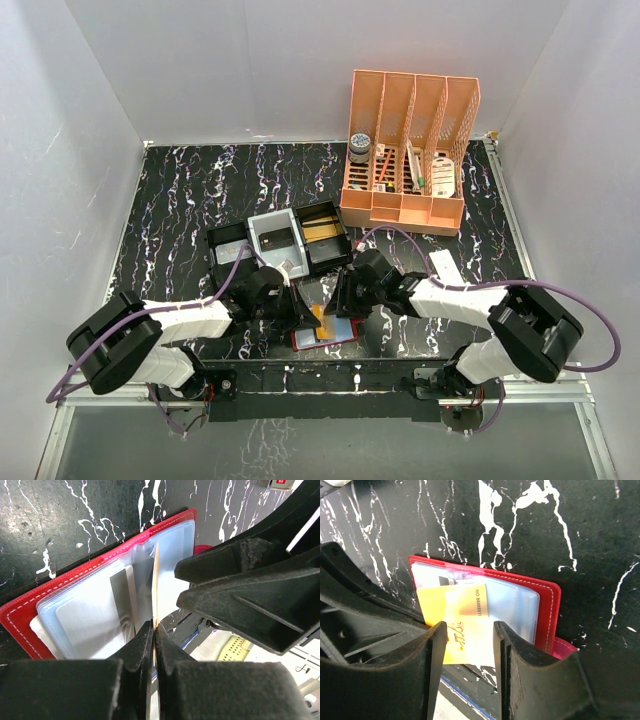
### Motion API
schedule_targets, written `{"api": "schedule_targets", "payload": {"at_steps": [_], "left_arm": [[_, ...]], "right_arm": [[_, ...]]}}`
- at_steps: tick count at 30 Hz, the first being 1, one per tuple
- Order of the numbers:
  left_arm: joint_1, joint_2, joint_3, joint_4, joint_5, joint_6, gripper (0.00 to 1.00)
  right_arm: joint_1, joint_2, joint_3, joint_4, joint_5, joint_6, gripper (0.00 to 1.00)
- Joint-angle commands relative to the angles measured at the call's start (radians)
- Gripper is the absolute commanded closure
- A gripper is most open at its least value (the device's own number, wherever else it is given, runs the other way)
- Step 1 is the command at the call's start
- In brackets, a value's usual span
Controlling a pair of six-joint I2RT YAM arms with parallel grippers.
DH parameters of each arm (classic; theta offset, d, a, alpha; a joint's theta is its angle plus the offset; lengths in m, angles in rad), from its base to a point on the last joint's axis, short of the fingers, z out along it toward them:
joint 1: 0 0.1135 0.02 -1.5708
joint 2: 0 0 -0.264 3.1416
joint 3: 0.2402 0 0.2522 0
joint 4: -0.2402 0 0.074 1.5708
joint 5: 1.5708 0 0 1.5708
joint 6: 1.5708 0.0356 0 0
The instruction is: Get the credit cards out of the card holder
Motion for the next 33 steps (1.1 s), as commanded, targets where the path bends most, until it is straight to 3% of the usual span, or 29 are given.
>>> {"api": "schedule_targets", "payload": {"at_steps": [1, 8, 11, 15, 18, 22, 28, 33], "left_arm": [[-0.003, -0.035, 0.017, -0.012, -0.01, 0.018, 1.0], [-0.003, -0.031, 0.022, -0.013, -0.007, 0.02, 1.0], [-0.002, -0.024, 0.025, -0.006, 0.001, 0.021, 0.88], [-0.003, -0.02, 0.024, 0.006, 0.007, 0.022, 0.83], [-0.003, -0.015, 0.024, 0.016, 0.014, 0.022, 0.87], [-0.002, -0.015, 0.032, -0.001, 0.015, 0.03, 1.0], [-0.003, -0.072, 0.046, -0.096, -0.031, 0.061, 1.0], [-0.003, -0.149, 0.057, -0.193, -0.072, 0.113, 1.0]], "right_arm": [[-0.001, -0.054, -0.02, 0.114, -0.034, -0.002, 0.6], [-0.001, 0.001, -0.016, 0.14, -0.068, 0.004, 0.65], [-0.001, 0.04, -0.006, 0.08, -0.036, 0.006, 0.68], [-0.001, 0.063, -0.011, 0.055, -0.022, 0.006, 0.72], [-0.001, 0.056, -0.015, 0.05, -0.013, 0.007, 0.72], [-0.001, 0.027, -0.014, 0.055, -0.001, 0.005, 0.72], [-0.002, -0.038, -0.012, 0.067, 0.015, -0.006, 0.66], [-0.003, -0.118, -0.014, 0.079, 0.049, -0.013, 0.48]]}}
